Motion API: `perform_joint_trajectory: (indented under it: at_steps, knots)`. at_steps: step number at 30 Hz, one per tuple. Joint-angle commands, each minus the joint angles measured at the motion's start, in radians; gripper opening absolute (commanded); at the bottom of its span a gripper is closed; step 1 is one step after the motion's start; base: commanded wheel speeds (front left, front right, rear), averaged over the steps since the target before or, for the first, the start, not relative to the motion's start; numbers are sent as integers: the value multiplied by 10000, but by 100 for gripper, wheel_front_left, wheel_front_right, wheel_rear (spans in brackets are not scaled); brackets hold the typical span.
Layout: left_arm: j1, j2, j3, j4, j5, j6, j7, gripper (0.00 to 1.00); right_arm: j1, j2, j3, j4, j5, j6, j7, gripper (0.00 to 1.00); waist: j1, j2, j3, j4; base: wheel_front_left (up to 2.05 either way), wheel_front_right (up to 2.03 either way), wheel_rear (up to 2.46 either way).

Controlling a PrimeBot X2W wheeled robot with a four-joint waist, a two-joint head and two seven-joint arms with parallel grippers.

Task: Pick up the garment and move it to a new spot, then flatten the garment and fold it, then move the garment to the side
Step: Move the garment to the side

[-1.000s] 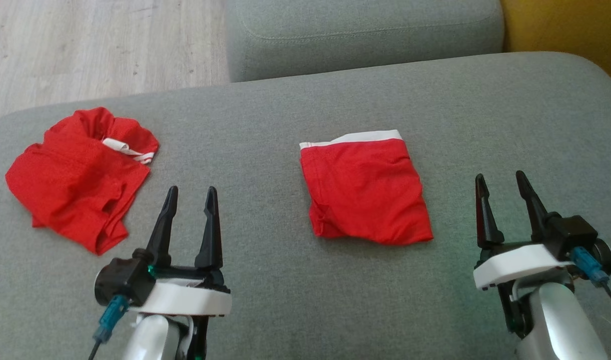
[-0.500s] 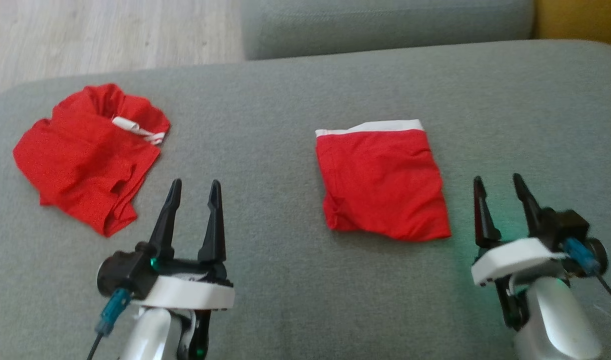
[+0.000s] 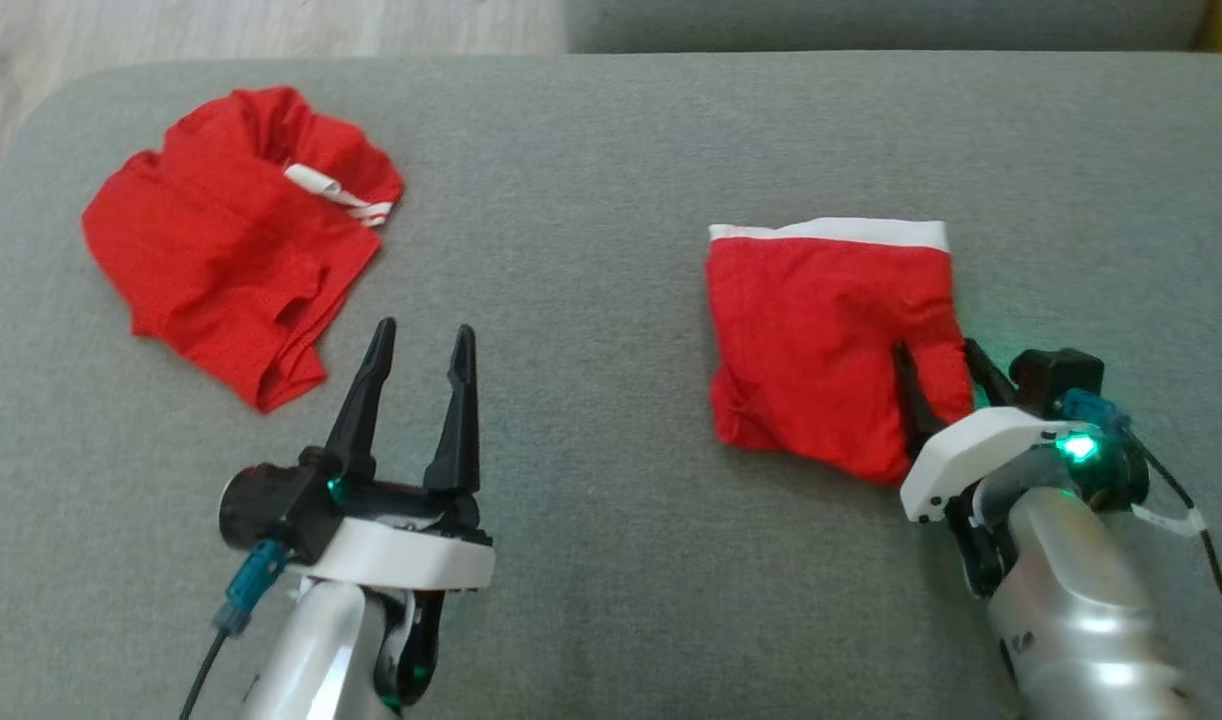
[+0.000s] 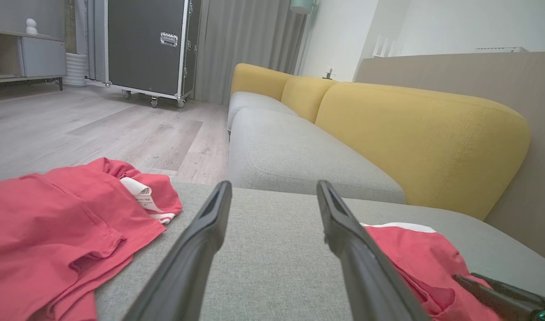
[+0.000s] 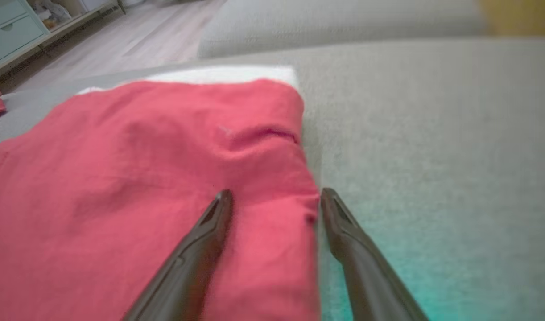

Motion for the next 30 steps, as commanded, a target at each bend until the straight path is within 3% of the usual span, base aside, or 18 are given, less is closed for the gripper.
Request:
perform_joint_trajectory:
  at_steps: [1,5,6,7,12,20,30]
  knots:
    - [-439,43,199,-276,-46,18,-51,100,-464,22,320,250,343,37,113,100,-2,0,88,155,0,0,0]
    - [-471,43,155,-226,-62,48,-51,100,-847,22,736,1158,425,37,83,100,-2,0,103,287,0,0,0]
    - [-465,43,166,-210,-59,57,-51,100,-921,22,828,1334,376,37,40,55,-2,0,91,298,0,0,0]
    - [-456,43,178,-195,-58,63,-51,100,-991,22,876,1491,291,37,-32,0,-2,0,73,304,0,0,0]
    - [-355,43,261,-167,-56,110,-51,100,-1295,6,850,1884,-550,37,-514,0,-2,0,-139,203,0,0,0]
    - [-131,43,354,-215,-75,134,-51,100,-1527,-280,919,1485,-1895,37,-788,0,-2,0,-581,-223,0,0,0]
    - [89,43,445,-380,-63,161,-51,100,-1950,-1702,2675,1604,-2206,37,-817,0,-2,0,-815,-681,0,0,0]
